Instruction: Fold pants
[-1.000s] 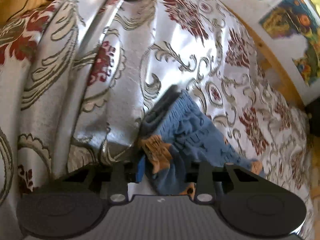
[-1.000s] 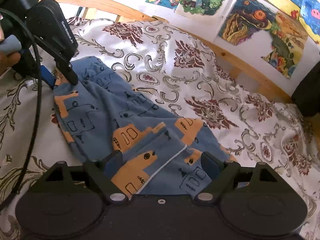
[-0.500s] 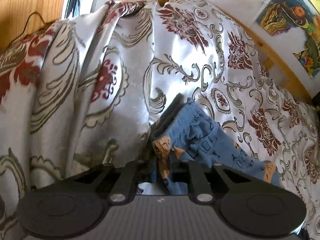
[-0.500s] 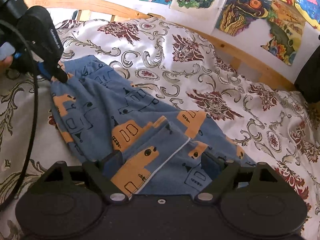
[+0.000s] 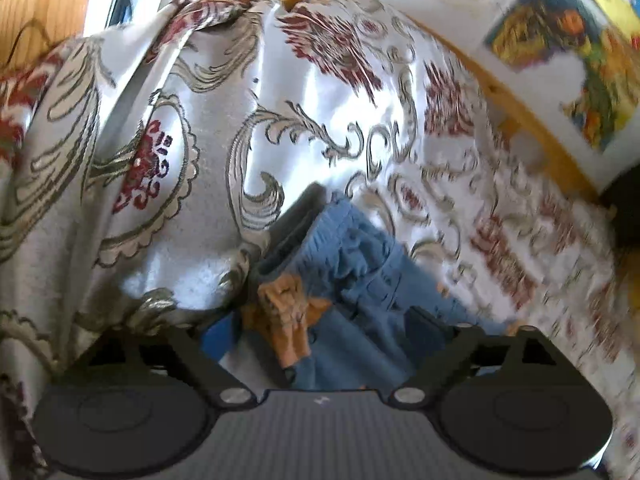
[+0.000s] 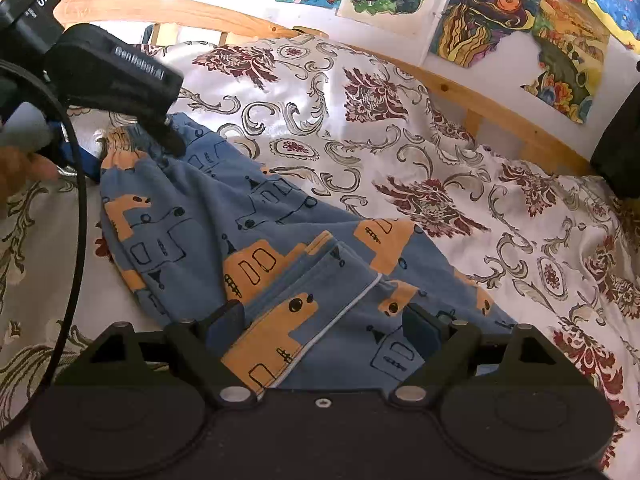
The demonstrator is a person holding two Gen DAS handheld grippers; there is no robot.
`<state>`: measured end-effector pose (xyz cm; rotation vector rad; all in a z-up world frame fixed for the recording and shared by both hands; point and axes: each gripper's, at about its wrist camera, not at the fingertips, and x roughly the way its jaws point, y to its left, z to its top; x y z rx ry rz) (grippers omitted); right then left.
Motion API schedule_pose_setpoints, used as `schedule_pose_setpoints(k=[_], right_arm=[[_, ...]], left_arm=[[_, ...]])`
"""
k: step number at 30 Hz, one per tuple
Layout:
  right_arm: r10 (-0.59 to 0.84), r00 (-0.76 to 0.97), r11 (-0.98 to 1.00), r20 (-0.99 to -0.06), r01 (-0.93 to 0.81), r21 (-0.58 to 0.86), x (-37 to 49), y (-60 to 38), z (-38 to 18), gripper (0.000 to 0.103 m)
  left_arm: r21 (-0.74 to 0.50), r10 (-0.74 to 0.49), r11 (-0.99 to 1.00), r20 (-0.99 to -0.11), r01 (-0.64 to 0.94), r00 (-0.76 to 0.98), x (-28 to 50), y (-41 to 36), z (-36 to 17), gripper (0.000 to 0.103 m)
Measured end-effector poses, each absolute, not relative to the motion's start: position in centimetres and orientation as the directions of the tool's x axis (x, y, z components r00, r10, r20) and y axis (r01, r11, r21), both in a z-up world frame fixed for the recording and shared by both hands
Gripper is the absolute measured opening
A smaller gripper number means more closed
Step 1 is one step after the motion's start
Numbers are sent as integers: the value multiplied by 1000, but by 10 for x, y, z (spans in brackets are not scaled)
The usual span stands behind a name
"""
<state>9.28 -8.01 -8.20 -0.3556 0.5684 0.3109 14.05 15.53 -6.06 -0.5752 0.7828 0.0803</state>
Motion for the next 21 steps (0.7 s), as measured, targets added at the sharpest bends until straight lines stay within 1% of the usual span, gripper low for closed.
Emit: schedule_pose_setpoints(k=[4, 5, 6, 8, 9, 10, 11, 12, 14, 16, 17, 21], right_arm=[[195, 795, 899, -575, -379, -220, 94, -82, -81, 87], [196, 794, 900, -576, -379, -216, 94, -82, -81, 87], [198, 793, 900, -576, -379, -213, 94, -82, -82, 87], [201, 792, 903, -577, -378, -205, 94, -82, -81, 87], [201, 791, 904, -578, -377, -202, 95, -83, -81, 87], [203, 790, 905, -578, -377, -198, 95, -83, -81, 87], [204, 790, 905, -578, -377, -196, 95, -84, -81, 87], [204, 790, 905, -579, -377, -195, 95, -84, -81, 87], [205, 789, 906, -579, -377, -194, 95, -84, -80, 87], [208, 792, 905, -574, -378, -193, 94, -84, -79, 87], [212, 796, 906, -566, -377, -191, 94, -85, -78, 87], [201, 834, 913, -514, -350, -211, 88, -90, -64, 87]], left_arm=[[-536, -155, 790, -645, -298, 749, 139, 167, -65, 94], [-543, -152, 783, -639, -303, 754, 138, 169, -65, 89], [-540, -141, 782, -640, -311, 755, 137, 170, -65, 87], [-522, -121, 787, -652, -327, 748, 136, 170, -65, 74], [-520, -110, 783, -656, -341, 747, 135, 172, -66, 69], [-519, -95, 773, -662, -364, 743, 133, 175, -66, 57], [-522, -83, 761, -667, -385, 740, 131, 178, -67, 41], [-531, -74, 742, -672, -409, 737, 130, 182, -69, 38], [-562, -87, 712, -665, -421, 741, 129, 186, -71, 36], [-544, -77, 728, -670, -418, 738, 130, 183, -71, 34], [-534, -72, 736, -673, -416, 736, 131, 182, -71, 30], [-531, -79, 741, -677, -412, 732, 132, 183, -72, 25]])
